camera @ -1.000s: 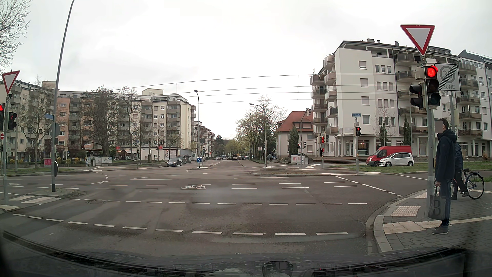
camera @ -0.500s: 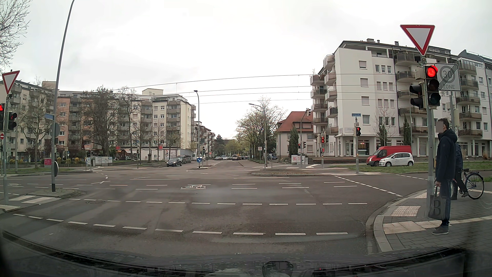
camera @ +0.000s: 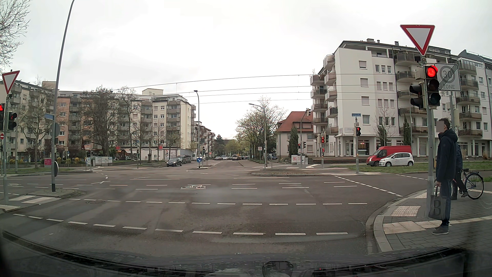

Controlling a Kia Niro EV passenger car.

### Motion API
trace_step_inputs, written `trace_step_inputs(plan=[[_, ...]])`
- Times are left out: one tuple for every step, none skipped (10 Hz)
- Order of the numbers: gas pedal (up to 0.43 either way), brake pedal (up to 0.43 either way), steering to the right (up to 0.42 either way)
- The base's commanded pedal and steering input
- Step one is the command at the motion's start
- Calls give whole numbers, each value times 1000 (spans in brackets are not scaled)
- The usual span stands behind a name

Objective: Follow the waypoints while adhering to traffic rules and regulations

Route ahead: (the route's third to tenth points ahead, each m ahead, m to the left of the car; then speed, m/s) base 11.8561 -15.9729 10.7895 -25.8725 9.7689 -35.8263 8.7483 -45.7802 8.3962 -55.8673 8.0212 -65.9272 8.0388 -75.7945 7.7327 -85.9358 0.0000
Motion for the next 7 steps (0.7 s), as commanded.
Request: trace_step_inputs(plan=[[0,262,-91],[0,256,-91],[0,256,-91],[0,262,-91],[0,262,-91],[0,256,-91],[0,256,-91]])
